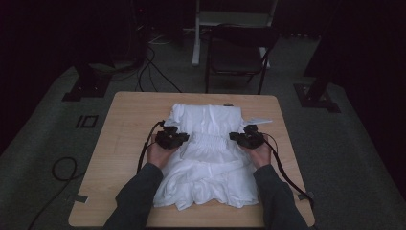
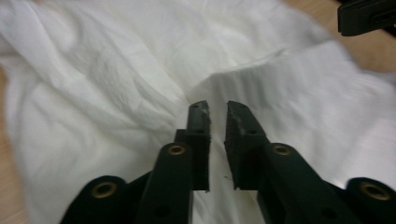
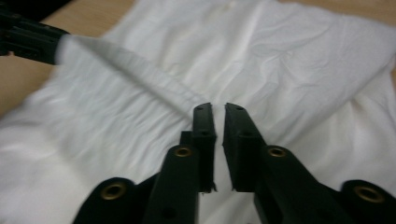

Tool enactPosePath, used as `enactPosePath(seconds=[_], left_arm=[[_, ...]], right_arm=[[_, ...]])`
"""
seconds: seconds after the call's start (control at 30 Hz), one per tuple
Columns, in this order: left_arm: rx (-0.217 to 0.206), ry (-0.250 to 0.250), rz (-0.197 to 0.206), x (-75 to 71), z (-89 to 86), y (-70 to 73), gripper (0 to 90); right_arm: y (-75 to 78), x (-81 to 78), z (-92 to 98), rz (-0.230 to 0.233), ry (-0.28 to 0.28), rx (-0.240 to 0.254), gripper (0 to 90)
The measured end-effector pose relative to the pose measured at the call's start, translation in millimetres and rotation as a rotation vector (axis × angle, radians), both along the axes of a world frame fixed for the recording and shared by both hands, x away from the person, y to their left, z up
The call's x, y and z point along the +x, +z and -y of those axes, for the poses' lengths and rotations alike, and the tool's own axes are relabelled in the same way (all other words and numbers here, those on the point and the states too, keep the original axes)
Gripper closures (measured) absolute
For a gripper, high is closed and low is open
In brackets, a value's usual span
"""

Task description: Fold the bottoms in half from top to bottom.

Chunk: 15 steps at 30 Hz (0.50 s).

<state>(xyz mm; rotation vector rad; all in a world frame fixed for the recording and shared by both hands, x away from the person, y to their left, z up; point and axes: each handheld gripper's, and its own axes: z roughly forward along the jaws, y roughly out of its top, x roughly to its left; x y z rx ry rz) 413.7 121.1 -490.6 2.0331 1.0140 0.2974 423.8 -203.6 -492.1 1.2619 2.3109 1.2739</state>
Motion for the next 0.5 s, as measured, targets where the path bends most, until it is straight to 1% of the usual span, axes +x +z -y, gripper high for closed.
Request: enactPosePath(seconds=[0.03, 0.07, 0.17, 0.2, 0.23, 0.27, 0.3, 0.33, 0.37, 0.4, 0.43, 0.5], left_arm=[[0.026, 0.002, -0.038, 12.9, 9.9, -7.7, 82.1], [0.04, 0.007, -0.05, 17.7, 15.2, -12.1, 82.2], [0.09, 0.002, -0.092, 28.6, 26.8, -25.5, 82.1], [0.099, 0.006, -0.098, 30.3, 29.3, -29.4, 81.6], [0.094, -0.005, -0.1, 31.0, 29.9, -31.6, 80.9], [0.077, -0.009, -0.095, 29.5, 30.4, -32.3, 79.6], [0.067, -0.015, -0.083, 26.7, 30.1, -31.7, 77.9], [0.067, -0.015, -0.083, 26.7, 30.1, -31.7, 75.8], [0.056, -0.031, -0.071, 23.3, 28.7, -30.3, 75.8], [0.034, -0.053, -0.041, 14.8, 27.1, -27.5, 74.4], [0.02, -0.067, -0.018, 8.3, 25.7, -25.2, 72.4], [-0.007, -0.094, 0.012, -2.7, 24.5, -22.4, 71.3]], right_arm=[[-5.7, 8.5, -6.2, -0.015, -0.016, -0.036, 85.4], [-9.6, 13.4, -9.4, -0.026, -0.022, -0.056, 85.9], [-24.9, 26.8, -17.4, -0.075, -0.024, -0.092, 86.1], [-29.1, 29.4, -19.3, -0.091, -0.016, -0.098, 85.5], [-32.6, 30.9, -20.9, -0.105, -0.003, -0.097, 84.1], [-35.0, 31.2, -21.9, -0.108, 0.022, -0.092, 83.2], [-35.9, 29.6, -22.4, -0.101, 0.039, -0.088, 82.4], [-35.9, 29.6, -22.4, -0.101, 0.039, -0.088, 82.4], [-35.4, 27.4, -21.4, -0.101, 0.052, -0.066, 81.5], [-34.4, 24.8, -18.9, -0.098, 0.065, -0.035, 80.1], [-31.3, 18.7, -13.6, -0.09, 0.087, 0.009, 78.8], [-27.1, 8.2, -7.5, -0.071, 0.118, 0.055, 77.7]])
